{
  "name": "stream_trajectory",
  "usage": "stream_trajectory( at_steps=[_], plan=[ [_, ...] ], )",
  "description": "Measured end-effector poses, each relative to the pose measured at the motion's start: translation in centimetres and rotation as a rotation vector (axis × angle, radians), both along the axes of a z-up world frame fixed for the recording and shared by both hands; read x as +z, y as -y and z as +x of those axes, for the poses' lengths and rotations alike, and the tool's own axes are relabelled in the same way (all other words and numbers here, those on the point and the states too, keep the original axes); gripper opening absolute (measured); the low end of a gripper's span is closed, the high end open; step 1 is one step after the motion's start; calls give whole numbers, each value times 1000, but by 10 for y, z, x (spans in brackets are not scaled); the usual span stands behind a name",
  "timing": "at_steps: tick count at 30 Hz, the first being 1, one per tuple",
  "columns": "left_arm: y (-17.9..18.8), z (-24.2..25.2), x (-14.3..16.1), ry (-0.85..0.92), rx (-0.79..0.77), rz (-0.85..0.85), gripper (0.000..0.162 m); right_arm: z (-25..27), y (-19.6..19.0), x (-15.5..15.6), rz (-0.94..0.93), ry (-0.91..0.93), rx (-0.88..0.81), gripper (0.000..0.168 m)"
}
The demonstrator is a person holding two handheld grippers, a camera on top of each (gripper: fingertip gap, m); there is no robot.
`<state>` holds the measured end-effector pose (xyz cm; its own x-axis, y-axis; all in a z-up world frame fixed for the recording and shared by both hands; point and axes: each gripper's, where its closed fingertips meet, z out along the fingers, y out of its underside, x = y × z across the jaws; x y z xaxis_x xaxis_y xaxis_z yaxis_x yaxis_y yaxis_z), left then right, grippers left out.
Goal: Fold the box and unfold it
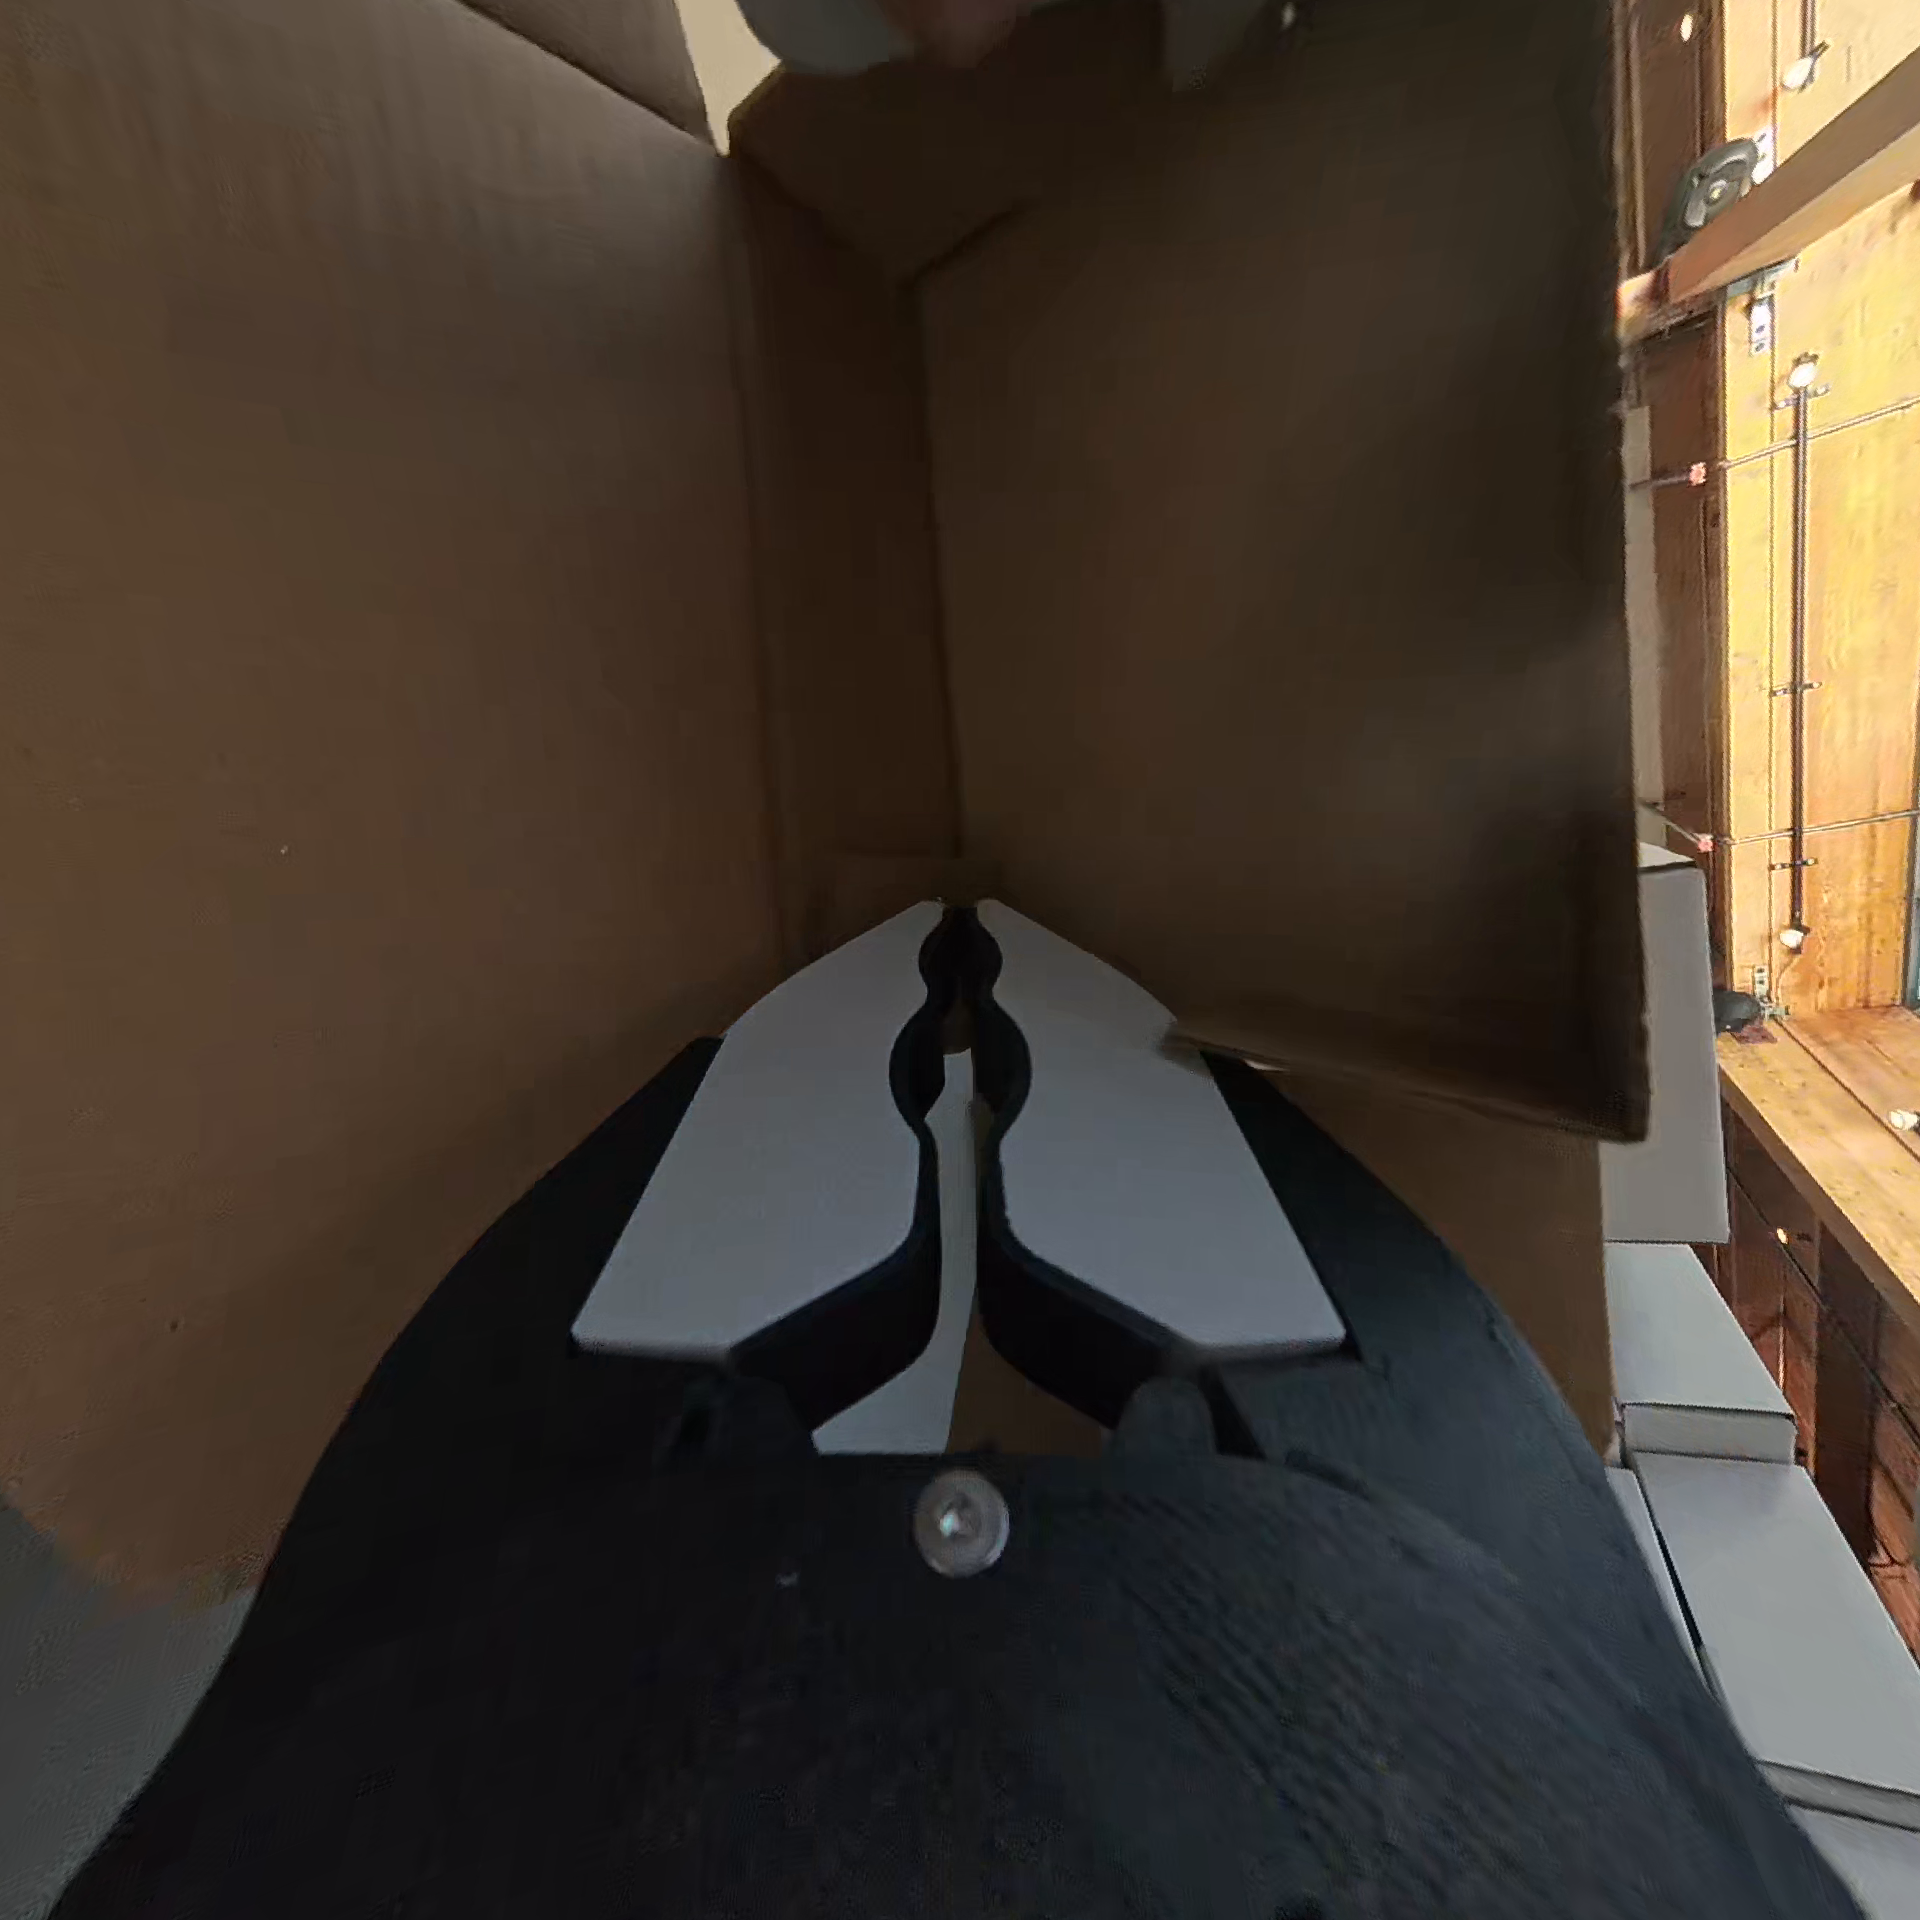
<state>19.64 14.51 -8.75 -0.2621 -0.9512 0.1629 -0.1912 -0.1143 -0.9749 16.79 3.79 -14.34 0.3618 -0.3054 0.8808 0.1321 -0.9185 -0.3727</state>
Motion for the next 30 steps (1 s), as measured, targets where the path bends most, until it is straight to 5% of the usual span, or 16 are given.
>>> stream_trajectory(
  at_steps=[6, 10, 16, 21, 30],
  plan=[
    [-20, 7, -12, -18, 40, 49, 5, -10, 3, 26, 183, 39, 49, 0],
    [-37, 12, -13, -27, 63, 62, 6, -35, 2, 52, 544, -81, 199, 2],
    [-55, 11, -16, -56, 36, 26, 5, -18, 102, 95, 991, 11, 29, 16],
    [-43, 9, -17, -81, -49, -12, 5, 13, 102, 73, 1130, -298, 82, 66],
    [-30, 10, -21, -104, -105, 11, 5, 5, 45, 62, 963, -568, 326, 59]
  ],
)
